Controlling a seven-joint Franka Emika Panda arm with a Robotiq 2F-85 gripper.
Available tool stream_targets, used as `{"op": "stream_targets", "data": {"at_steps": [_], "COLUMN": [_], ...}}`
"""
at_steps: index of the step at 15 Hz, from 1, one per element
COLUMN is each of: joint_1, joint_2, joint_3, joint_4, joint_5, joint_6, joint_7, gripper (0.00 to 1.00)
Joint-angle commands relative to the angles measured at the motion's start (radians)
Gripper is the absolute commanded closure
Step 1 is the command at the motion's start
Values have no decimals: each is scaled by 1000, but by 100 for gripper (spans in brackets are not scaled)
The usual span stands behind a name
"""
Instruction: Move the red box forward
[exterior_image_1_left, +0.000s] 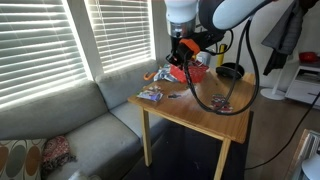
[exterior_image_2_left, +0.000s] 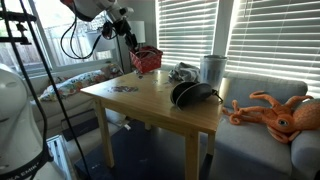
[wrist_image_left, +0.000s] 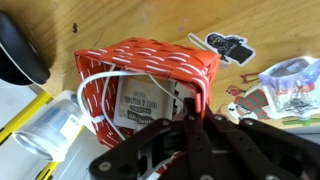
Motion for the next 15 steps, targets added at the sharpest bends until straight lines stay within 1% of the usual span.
{"op": "stream_targets", "data": {"at_steps": [1, 6, 15], "joint_1": [-60, -115, -156], "joint_2": [-68, -76, -116], "joint_3": [5, -5, -24], "joint_4": [-63, -119, -232], "joint_5": [-3, -1, -17], "joint_6": [-15, -6, -10], "joint_7": [14, -9, -43], "gripper": [99, 99, 99]}}
